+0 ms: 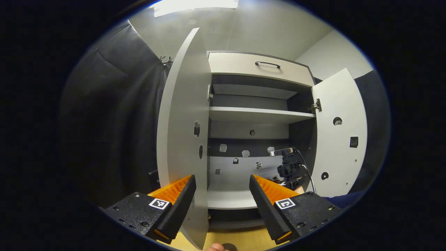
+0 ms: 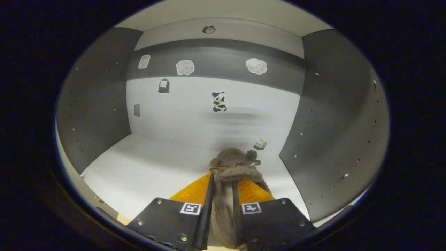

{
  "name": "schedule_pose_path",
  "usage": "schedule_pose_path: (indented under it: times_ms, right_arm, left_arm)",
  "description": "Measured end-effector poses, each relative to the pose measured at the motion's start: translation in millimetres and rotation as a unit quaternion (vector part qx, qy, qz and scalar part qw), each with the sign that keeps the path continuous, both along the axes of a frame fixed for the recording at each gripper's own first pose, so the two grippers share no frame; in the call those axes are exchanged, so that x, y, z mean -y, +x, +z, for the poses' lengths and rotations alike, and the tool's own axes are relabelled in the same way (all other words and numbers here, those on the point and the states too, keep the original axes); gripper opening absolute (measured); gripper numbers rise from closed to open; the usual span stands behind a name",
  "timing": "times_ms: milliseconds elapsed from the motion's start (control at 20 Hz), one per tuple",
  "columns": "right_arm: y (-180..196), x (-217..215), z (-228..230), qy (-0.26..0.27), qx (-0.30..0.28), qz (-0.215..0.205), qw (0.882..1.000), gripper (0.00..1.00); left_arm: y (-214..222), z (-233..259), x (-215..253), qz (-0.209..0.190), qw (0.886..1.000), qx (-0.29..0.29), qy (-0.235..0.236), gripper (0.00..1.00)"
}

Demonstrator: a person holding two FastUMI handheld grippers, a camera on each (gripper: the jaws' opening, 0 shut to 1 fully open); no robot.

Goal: Grab one shoe with the right hand and put it into the shoe cabinet, grab the other shoe with the left hand and put it into the shoe cabinet; then close the right door with the right hand and the left door with the left hand.

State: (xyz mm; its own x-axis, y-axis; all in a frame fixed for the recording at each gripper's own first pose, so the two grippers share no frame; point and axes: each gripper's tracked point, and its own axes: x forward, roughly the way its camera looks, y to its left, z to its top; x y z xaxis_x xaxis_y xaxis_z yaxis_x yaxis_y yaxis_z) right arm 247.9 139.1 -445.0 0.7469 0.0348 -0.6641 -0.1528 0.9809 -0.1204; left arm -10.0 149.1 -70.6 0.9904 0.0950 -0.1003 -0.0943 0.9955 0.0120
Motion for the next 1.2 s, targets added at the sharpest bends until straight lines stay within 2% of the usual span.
schedule_pose_path:
  times_ms: [100, 250, 300, 450, 550, 650, 700, 750, 800, 900, 950, 1050, 1100, 1200]
  right_arm:
    - [-12.6, 0.7, 21.4, 0.01, 0.009, 0.002, 1.0, 0.28]
    - [-28.1, 0.6, 73.6, 0.024, 0.053, 0.013, 0.998, 0.28]
    - [-35.7, -1.8, 92.5, 0.038, 0.063, 0.013, 0.997, 0.32]
    - [-59.5, -5.2, 146.1, 0.074, 0.093, 0.014, 0.993, 0.24]
    - [-77.5, -7.6, 180.6, 0.087, 0.117, 0.022, 0.989, 0.28]
    - [-95.6, -6.8, 213.3, 0.095, 0.142, 0.024, 0.985, 0.28]
    - [-103.5, -6.3, 229.8, 0.097, 0.154, 0.025, 0.983, 0.31]
    - [-111.7, -3.8, 245.2, 0.098, 0.167, 0.025, 0.981, 0.28]
    - [-118.6, -2.2, 259.9, 0.099, 0.179, 0.026, 0.979, 0.24]
    - [-133.3, -0.2, 284.8, 0.097, 0.199, 0.023, 0.975, 0.27]
    - [-140.4, 0.2, 294.6, 0.097, 0.206, 0.025, 0.973, 0.24]
    - [-155.5, 0.7, 314.9, 0.097, 0.216, 0.029, 0.971, 0.28]
    - [-161.9, 0.0, 324.2, 0.099, 0.22, 0.031, 0.97, 0.24]
    - [-170.1, 3.8, 343.7, 0.096, 0.233, 0.03, 0.967, 0.27]
  left_arm:
    - [-0.9, -3.7, 1.5, -0.002, 1.0, -0.006, 0.0, 0.93]
    - [-0.9, -8.7, 6.0, -0.007, 1.0, -0.01, 0.003, 0.95]
    - [-0.7, -12.6, 8.7, -0.01, 1.0, -0.014, 0.003, 0.95]
    - [0.6, -30.7, 18.4, -0.019, 0.999, -0.032, -0.003, 0.95]
    - [0.6, -50.0, 27.5, -0.029, 0.998, -0.048, -0.011, 0.95]
    - [-0.7, -75.7, 37.1, -0.041, 0.996, -0.072, -0.02, 0.95]
    - [-1.4, -90.0, 36.7, -0.037, 0.995, -0.085, -0.019, 0.95]
    - [-2.0, -105.4, 33.5, -0.031, 0.995, -0.096, -0.014, 0.93]
    - [-1.9, -119.4, 31.8, -0.03, 0.994, -0.104, -0.01, 0.95]
    - [-5.6, -153.5, 30.6, -0.036, 0.991, -0.127, -0.004, 0.96]
    - [-12.3, -174.5, 30.9, -0.041, 0.988, -0.149, -0.004, 0.95]
    - [-24.6, -215.5, 26.3, -0.038, 0.982, -0.185, -0.01, 0.96]
    - [-30.6, -233.9, 24.7, -0.038, 0.979, -0.199, -0.011, 0.96]
    - [-47.4, -268.7, 21.6, -0.043, 0.973, -0.226, -0.003, 0.96]
